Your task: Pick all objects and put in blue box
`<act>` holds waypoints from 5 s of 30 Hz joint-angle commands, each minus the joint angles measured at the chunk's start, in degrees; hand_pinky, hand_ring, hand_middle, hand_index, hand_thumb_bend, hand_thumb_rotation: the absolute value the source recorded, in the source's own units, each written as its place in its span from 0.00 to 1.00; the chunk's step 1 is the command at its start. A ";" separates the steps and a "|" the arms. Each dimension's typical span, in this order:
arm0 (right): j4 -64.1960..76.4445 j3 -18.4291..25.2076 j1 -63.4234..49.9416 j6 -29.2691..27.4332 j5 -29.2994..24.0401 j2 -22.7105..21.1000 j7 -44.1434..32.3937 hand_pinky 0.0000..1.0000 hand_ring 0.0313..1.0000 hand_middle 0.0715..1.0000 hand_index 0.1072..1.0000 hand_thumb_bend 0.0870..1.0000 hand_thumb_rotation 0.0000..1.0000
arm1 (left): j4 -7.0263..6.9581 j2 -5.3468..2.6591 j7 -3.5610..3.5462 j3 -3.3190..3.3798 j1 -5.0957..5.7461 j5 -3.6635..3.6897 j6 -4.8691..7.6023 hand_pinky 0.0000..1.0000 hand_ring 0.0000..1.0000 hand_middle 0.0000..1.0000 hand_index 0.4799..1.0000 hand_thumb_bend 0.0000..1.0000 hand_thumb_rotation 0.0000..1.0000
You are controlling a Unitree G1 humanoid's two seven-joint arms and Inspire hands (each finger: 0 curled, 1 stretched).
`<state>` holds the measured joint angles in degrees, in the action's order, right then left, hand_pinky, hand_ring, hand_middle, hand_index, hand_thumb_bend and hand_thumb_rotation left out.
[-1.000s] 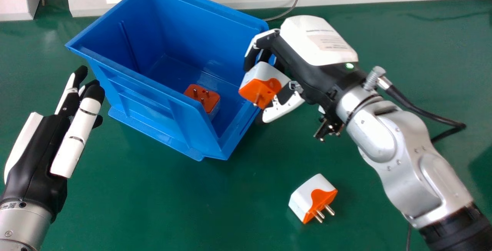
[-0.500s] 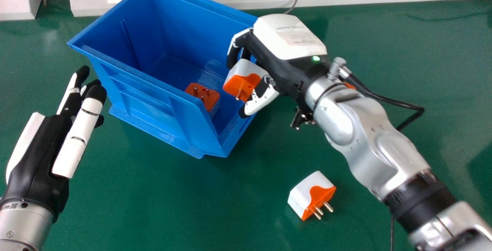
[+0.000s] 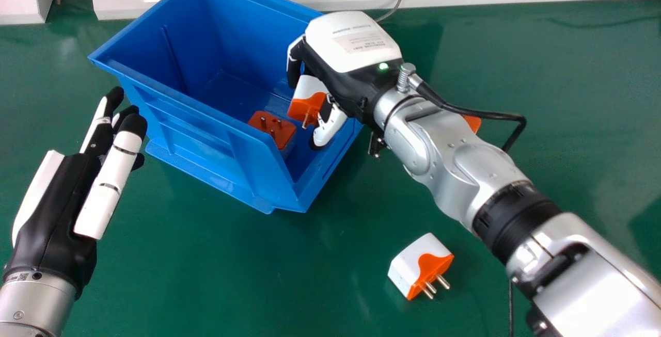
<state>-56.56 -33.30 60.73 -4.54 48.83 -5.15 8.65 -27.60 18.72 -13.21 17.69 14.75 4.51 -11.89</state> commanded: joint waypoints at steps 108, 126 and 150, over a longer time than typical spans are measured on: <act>12.32 -0.61 1.61 -2.16 -3.90 -5.09 -3.80 0.82 0.96 0.99 0.91 0.54 0.00 | -7.15 -1.86 3.12 -5.12 0.63 -5.78 -5.29 0.86 0.94 0.96 1.00 0.46 1.00; 58.27 10.24 -23.89 4.89 -1.03 -17.22 -10.25 0.94 0.99 1.00 0.93 0.70 0.01 | -5.82 -1.45 2.36 -3.91 0.50 -5.49 -3.43 0.85 0.94 0.95 1.00 0.52 1.00; 77.18 21.84 -54.52 8.18 -1.28 -10.60 0.40 0.99 1.00 1.00 0.96 0.66 0.08 | -5.32 -1.23 0.94 -1.98 1.35 -4.29 -2.63 0.87 0.94 0.96 1.00 0.49 1.00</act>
<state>18.76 -12.45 6.37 4.82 47.81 -16.08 7.51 -32.04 16.83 -12.17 14.98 16.09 -0.08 -15.60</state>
